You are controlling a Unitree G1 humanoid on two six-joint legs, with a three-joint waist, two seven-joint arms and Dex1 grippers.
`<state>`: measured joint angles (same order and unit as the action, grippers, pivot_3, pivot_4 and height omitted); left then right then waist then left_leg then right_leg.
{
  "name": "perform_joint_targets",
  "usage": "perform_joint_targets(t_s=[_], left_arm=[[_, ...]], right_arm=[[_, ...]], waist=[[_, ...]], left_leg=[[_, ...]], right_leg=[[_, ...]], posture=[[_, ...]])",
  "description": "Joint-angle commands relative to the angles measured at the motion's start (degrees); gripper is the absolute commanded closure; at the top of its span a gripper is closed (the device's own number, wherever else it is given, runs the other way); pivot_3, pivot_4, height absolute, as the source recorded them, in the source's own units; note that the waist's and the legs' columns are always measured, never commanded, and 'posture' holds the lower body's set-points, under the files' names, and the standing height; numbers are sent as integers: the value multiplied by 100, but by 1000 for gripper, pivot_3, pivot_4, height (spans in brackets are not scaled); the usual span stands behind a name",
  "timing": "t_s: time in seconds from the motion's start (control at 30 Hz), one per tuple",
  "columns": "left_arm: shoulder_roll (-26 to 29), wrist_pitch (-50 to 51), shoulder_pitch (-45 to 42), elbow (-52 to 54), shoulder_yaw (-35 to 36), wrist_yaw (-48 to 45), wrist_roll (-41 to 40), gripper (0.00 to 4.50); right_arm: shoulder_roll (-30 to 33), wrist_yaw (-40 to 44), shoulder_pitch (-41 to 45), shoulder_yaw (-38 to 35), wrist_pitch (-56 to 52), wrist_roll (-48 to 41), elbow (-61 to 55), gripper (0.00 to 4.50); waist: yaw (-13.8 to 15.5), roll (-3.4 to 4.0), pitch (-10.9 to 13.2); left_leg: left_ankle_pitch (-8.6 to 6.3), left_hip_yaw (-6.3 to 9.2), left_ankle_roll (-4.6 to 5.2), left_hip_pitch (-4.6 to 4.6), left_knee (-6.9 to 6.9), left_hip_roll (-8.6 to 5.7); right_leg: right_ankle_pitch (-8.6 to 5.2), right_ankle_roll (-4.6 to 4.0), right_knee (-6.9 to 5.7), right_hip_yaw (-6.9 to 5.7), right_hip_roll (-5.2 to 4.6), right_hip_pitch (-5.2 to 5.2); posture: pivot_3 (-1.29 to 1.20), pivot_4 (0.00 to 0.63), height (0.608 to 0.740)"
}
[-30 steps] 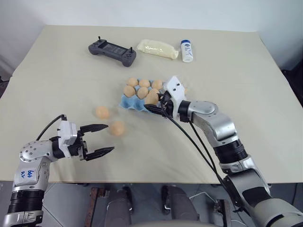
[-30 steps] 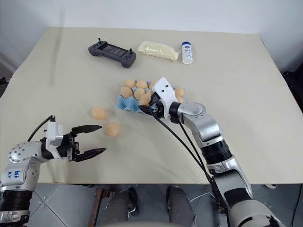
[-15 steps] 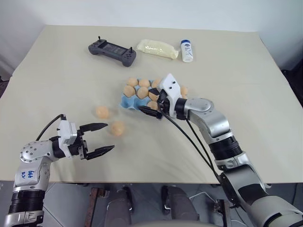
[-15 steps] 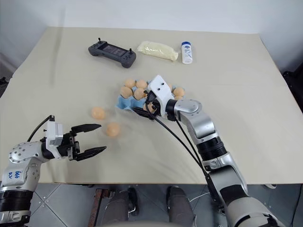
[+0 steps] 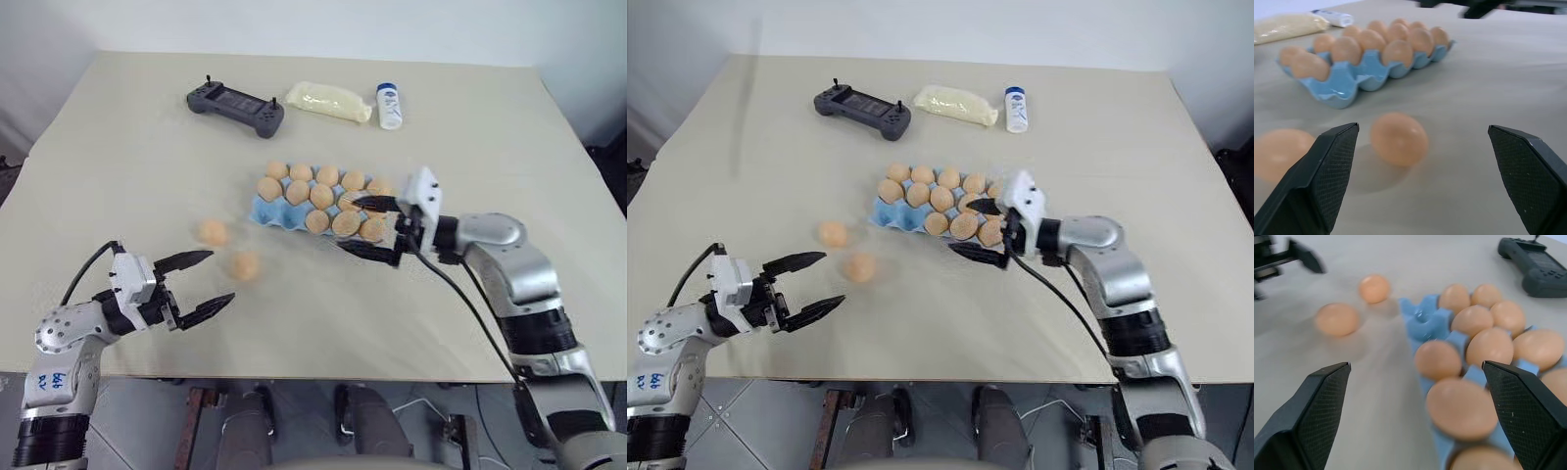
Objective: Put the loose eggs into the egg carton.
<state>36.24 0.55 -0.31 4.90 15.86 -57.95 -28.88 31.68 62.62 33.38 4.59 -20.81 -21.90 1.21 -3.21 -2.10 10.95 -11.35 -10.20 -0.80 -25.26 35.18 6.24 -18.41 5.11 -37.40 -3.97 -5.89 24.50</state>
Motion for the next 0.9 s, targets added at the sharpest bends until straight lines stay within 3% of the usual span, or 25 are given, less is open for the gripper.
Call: perform_joint_targets(t_s=[0.03,0.17,0.47,0.63,0.9], left_arm=[[-94,47,256,595,261,505,22,0],[-307,581,540,1399,417,1565,66,0],[-1025,2773,598,3228,196,4295,375,0],[-1218,3931,408,3991,-372,5139,553,0],[-1446,5202,-180,3963,-1082,5792,831,0]], right_arm=[[267,654,-101,-368,337,-347,128,10],[513,1225,-67,-314,722,-225,687,10],[220,1867,503,-236,1106,-271,1399,10],[25,2001,766,-156,1213,-191,1642,10],[-95,2087,955,-98,1255,-172,1788,10]], waist=[[-17,0,0],[-20,0,0],[-10,2,1],[6,2,1],[17,3,1]], left_leg=[[0,-3,0,7,1,0],[-1,-5,-12,15,3,0],[6,1,-11,14,17,-2],[5,5,-13,12,21,-4],[5,11,-16,9,35,-5]], right_leg=[[0,0,0,0,0,-4],[0,-6,1,0,-3,-7],[11,-8,-2,2,-7,-11],[11,-8,-2,-1,-6,-15],[14,-6,-3,-3,-7,-18]], posture=[[0,150,740],[0,150,740],[0,150,740],[0,150,740],[0,150,740]])
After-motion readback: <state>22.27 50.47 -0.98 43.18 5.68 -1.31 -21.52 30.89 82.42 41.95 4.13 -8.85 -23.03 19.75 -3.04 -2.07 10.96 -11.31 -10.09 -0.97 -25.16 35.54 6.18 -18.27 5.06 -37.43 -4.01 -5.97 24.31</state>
